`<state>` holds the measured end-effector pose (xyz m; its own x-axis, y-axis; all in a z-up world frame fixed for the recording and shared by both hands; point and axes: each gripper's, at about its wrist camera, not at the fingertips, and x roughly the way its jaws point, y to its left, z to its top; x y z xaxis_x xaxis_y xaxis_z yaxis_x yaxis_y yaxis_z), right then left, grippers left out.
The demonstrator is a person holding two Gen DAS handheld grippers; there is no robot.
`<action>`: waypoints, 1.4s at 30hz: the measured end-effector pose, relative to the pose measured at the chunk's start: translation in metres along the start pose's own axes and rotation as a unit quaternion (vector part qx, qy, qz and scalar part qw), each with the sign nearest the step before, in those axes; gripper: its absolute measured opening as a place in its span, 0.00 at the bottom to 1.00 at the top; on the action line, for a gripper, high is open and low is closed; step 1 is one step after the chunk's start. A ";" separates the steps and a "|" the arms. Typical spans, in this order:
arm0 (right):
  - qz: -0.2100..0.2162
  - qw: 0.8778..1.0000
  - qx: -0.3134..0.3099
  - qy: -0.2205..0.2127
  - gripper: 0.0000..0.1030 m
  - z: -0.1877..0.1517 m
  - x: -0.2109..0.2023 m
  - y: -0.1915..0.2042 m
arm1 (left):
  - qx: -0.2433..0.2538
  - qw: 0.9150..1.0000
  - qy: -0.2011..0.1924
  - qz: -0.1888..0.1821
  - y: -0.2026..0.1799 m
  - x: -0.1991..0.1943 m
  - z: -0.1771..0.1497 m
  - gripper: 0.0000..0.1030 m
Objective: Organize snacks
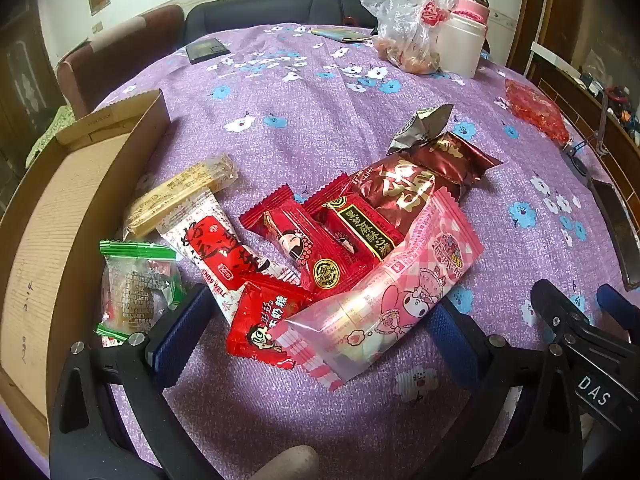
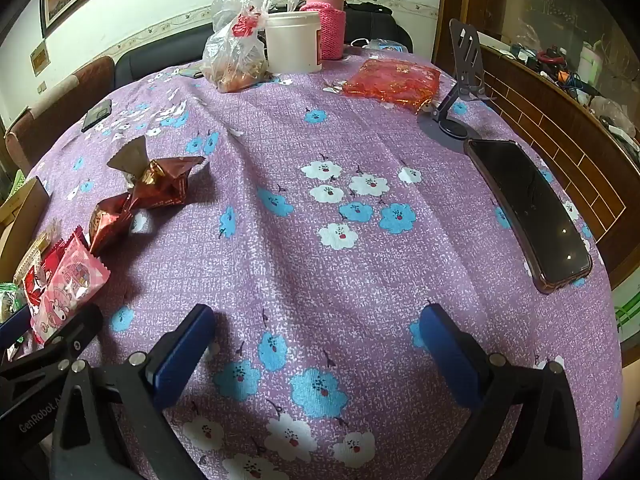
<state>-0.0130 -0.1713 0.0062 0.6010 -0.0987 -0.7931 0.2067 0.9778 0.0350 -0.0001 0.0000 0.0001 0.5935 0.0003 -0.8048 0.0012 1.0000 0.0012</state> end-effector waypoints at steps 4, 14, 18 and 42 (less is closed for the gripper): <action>0.001 1.000 0.001 0.000 1.00 0.000 0.000 0.000 | -0.004 1.000 0.002 0.001 0.000 0.000 0.000 1.00; 0.001 1.000 0.001 0.001 1.00 0.000 0.000 0.000 | 0.019 1.000 0.011 -0.006 0.002 -0.013 -0.014 1.00; 0.001 1.000 0.001 0.001 1.00 0.000 0.000 0.000 | 0.065 0.996 0.033 -0.043 -0.005 -0.013 -0.013 0.99; 0.001 1.000 0.001 0.001 1.00 0.000 0.000 0.000 | 0.002 0.995 -0.025 -0.100 0.134 -0.081 -0.055 0.80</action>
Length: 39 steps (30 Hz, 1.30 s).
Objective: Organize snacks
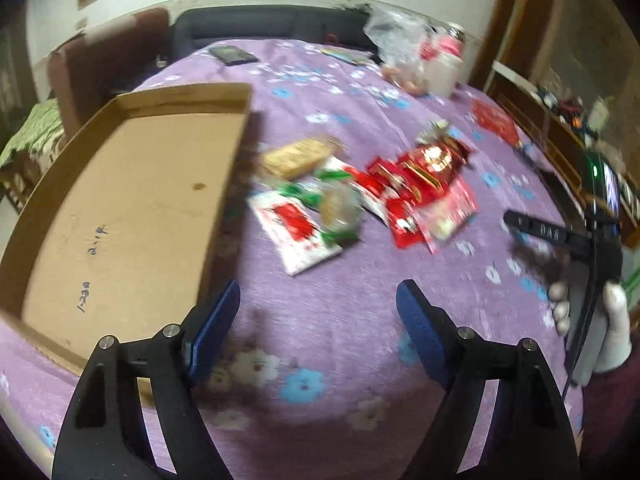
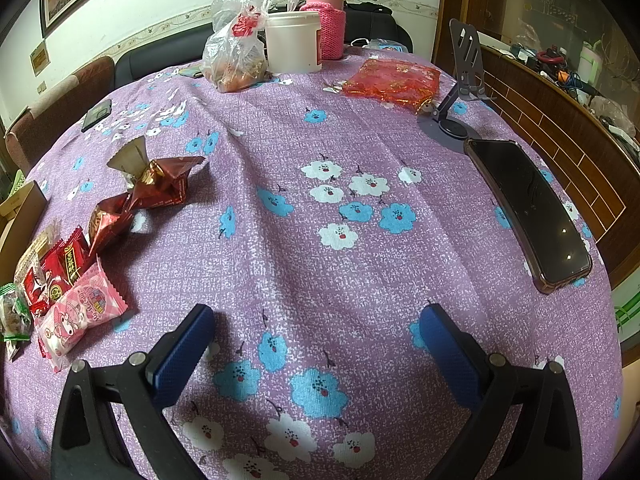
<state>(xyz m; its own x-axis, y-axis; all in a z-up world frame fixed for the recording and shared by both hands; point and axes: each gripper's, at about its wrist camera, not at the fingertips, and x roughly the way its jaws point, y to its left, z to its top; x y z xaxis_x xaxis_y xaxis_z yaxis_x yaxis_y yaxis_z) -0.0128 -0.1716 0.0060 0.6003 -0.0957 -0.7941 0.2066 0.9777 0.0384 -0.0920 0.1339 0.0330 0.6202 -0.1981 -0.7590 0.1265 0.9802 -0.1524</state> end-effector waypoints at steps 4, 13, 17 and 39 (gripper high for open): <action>0.000 1.000 0.000 0.000 1.00 0.000 0.000 0.000 | -0.041 0.997 -0.032 -0.051 0.008 -0.018 0.003 0.80; 0.021 0.998 -0.039 0.040 1.00 -0.001 -0.004 0.000 | -0.011 0.995 -0.022 -0.093 -0.011 -0.043 0.013 0.74; 0.022 0.996 -0.057 0.058 0.90 -0.011 -0.026 0.004 | -0.012 0.996 -0.041 -0.078 -0.001 -0.059 0.013 0.74; 0.147 0.944 -0.291 0.052 0.69 0.025 0.004 0.288 | -0.100 0.992 -0.069 -0.040 0.084 -0.093 -0.012 0.74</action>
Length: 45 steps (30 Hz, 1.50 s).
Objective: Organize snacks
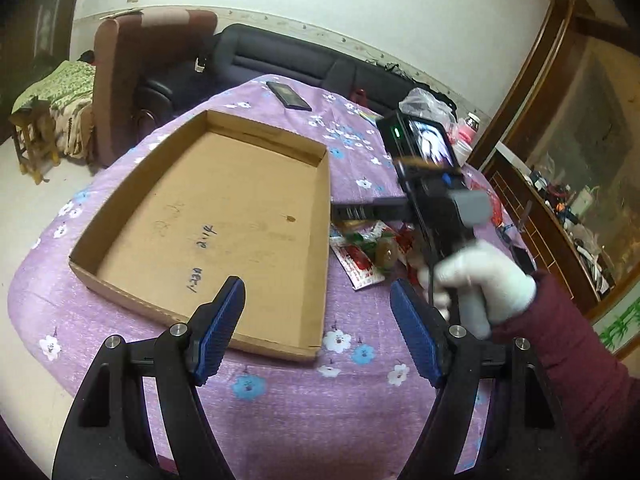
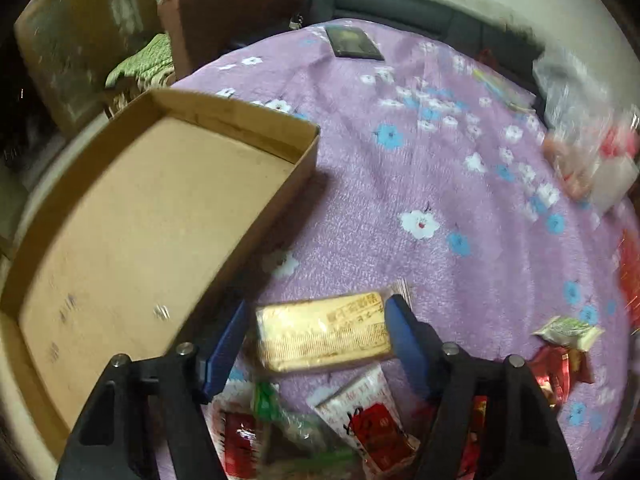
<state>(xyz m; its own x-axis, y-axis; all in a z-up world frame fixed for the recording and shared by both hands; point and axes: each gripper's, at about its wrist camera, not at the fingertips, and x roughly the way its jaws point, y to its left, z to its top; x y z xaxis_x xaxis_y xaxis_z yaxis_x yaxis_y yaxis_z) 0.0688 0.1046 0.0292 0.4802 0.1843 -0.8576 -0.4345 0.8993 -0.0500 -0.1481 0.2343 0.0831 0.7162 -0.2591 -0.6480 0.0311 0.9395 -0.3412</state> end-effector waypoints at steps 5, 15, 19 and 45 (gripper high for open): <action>-0.023 0.999 -0.022 0.018 0.63 -0.047 -0.023 -0.015 | 0.003 1.000 -0.007 -0.018 0.001 0.001 0.000 0.74; 0.000 0.991 0.133 -0.021 0.65 -0.117 -0.095 -0.132 | 0.029 0.999 0.010 -0.041 -0.024 0.014 -0.004 0.74; -0.032 0.984 0.161 -0.069 0.65 -0.134 -0.121 -0.162 | 0.045 0.998 0.015 -0.043 -0.038 0.018 -0.004 0.74; 0.069 0.996 0.053 -0.018 0.39 -0.196 -0.091 -0.119 | 0.293 0.949 0.115 -0.029 -0.164 0.138 -0.016 0.73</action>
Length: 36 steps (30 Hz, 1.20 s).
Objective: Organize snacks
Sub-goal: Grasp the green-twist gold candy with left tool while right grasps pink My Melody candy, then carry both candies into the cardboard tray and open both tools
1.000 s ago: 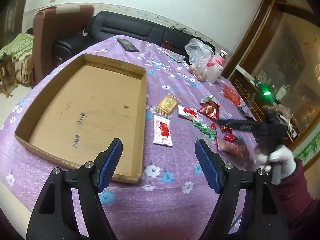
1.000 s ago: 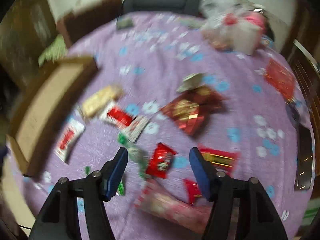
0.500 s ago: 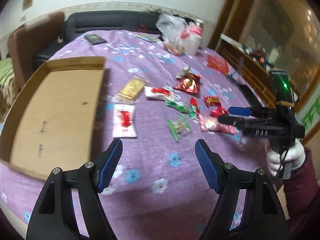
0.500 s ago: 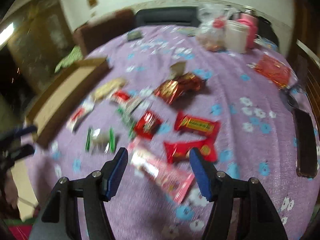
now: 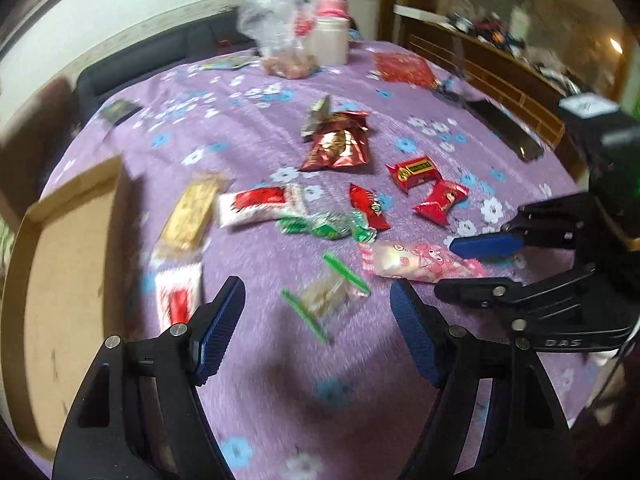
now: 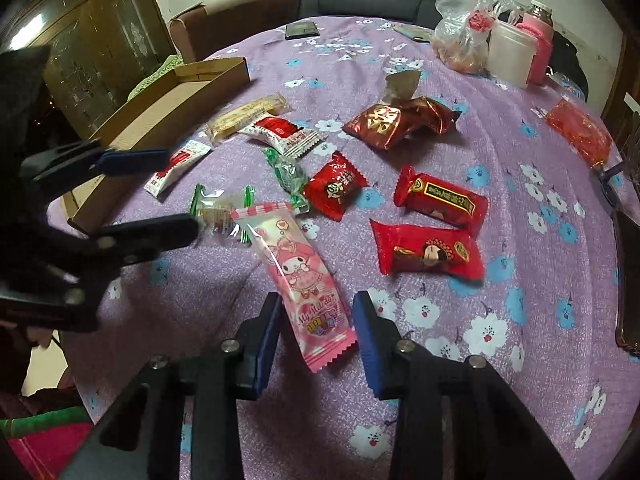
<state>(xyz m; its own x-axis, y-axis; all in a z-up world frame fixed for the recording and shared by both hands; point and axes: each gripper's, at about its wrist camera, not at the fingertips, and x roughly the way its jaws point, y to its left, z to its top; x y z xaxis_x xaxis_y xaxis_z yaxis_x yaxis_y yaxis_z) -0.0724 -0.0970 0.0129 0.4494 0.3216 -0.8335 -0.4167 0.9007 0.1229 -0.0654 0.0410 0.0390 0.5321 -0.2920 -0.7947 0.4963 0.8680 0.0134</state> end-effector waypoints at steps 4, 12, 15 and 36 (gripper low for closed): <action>-0.012 1.000 -0.005 -0.008 0.44 0.003 0.003 0.003 | 0.036 0.999 0.015 -0.022 -0.004 0.020 0.004 0.73; -0.022 0.999 -0.028 -0.015 0.45 0.015 0.010 0.011 | 0.023 0.997 0.039 -0.070 -0.001 0.036 0.004 0.39; -0.019 0.999 -0.041 -0.021 0.45 0.018 0.011 0.016 | 0.019 0.996 0.038 -0.081 -0.005 0.035 0.003 0.28; 0.015 0.999 0.022 -0.043 0.26 -0.002 -0.018 0.009 | -0.016 0.997 0.005 -0.081 -0.006 0.008 -0.015 0.23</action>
<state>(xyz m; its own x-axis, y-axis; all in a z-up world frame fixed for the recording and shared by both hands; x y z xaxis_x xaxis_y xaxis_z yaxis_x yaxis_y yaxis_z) -0.0856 -0.0953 0.0281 0.5049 0.3706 -0.7796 -0.3965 0.9018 0.1719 -0.0742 0.0394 0.0234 0.4400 -0.4252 -0.7909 0.5524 0.8226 -0.1349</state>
